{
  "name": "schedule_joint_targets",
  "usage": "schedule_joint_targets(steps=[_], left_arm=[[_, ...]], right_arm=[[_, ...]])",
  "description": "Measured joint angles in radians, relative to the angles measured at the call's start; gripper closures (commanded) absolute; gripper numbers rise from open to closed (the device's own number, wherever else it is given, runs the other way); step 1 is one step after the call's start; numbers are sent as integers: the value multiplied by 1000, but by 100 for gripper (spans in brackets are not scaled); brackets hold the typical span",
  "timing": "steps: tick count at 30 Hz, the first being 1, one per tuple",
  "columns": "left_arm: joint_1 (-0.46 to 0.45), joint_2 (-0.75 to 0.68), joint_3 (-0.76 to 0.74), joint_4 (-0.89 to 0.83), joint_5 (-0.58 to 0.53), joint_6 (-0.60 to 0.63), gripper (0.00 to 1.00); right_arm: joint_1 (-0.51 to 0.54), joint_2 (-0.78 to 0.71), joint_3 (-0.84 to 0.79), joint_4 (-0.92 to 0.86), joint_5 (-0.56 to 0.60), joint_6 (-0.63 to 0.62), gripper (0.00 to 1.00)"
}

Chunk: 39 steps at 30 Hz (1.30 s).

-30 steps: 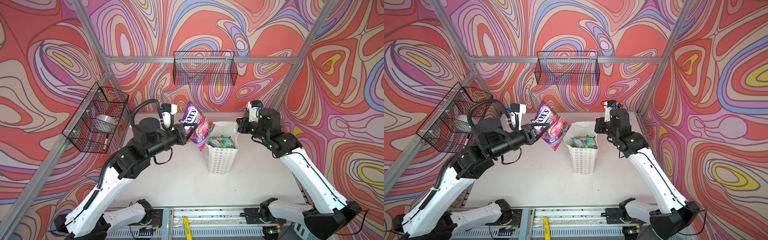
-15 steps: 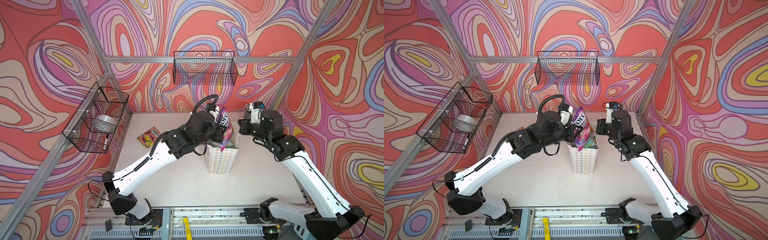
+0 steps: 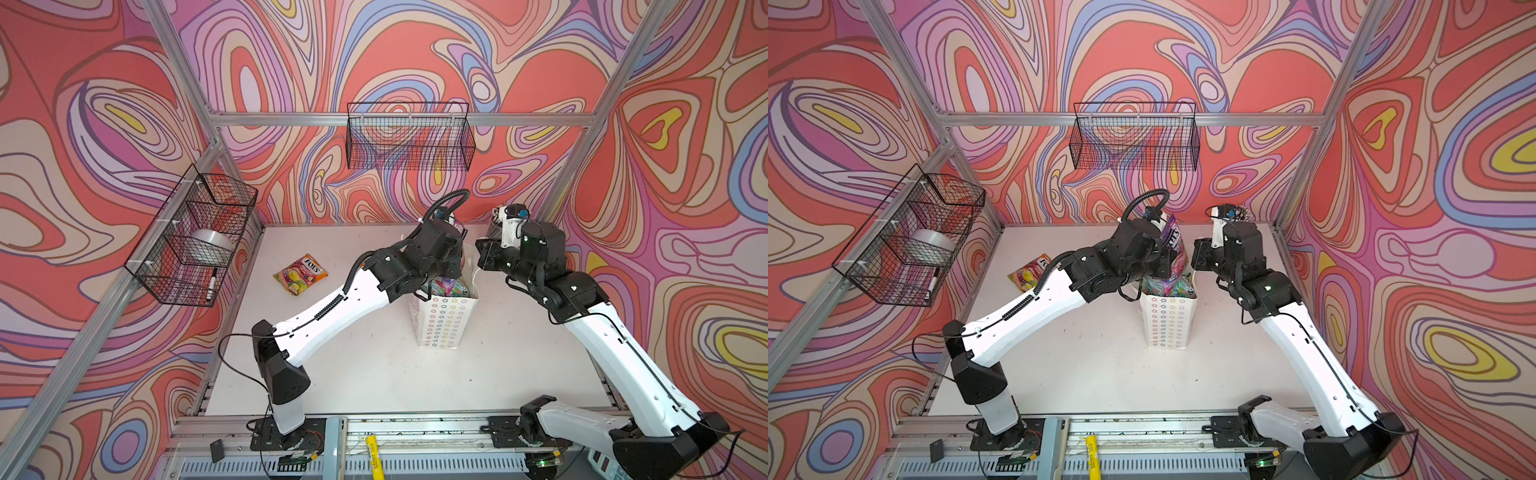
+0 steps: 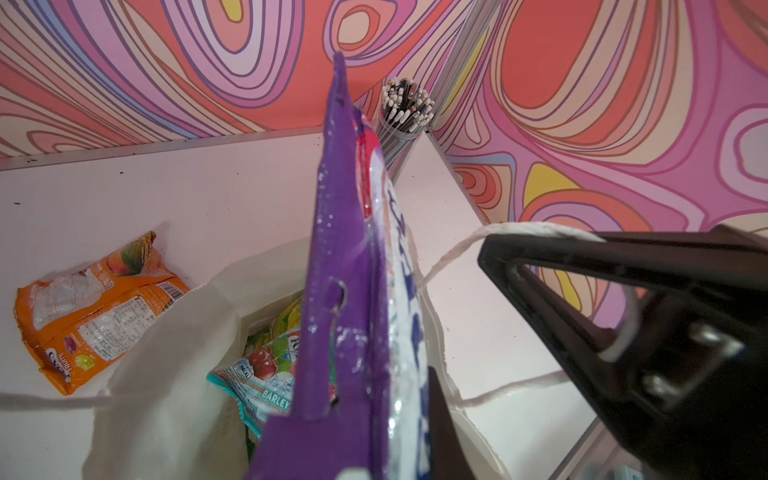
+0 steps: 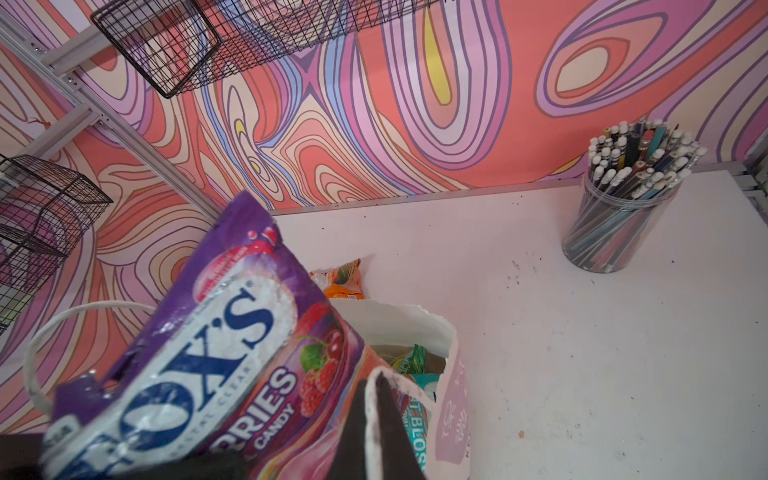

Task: Place the snacks into the paper bag
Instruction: 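Lower the Fox's Berries packet into the bag beside the right gripper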

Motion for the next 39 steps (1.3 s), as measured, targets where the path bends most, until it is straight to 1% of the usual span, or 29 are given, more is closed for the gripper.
schedule_joint_targets(steps=[5,12,17,25,35,38,39], left_arm=[[0,83,73,-16,4,0,100],[-5,122,77,-16,49,-46,100],[-23,129,37,-13,77,-87,100],[-49,128,-93,64,90,-150,100],[-47,132,-100,60,60,-185,100],[-43,131,-103,56,61,-199,93],[-43,130,-108,59,62,-202,89]], right_arm=[[0,0,-1,1,-3,0,100],[0,0,-2,1,-7,0,100],[0,0,-4,1,-7,0,100],[0,0,-9,-11,-8,0,100],[0,0,-12,-11,-9,1,100],[0,0,-12,-10,-9,0,100],[0,0,-12,-11,-9,0,100]])
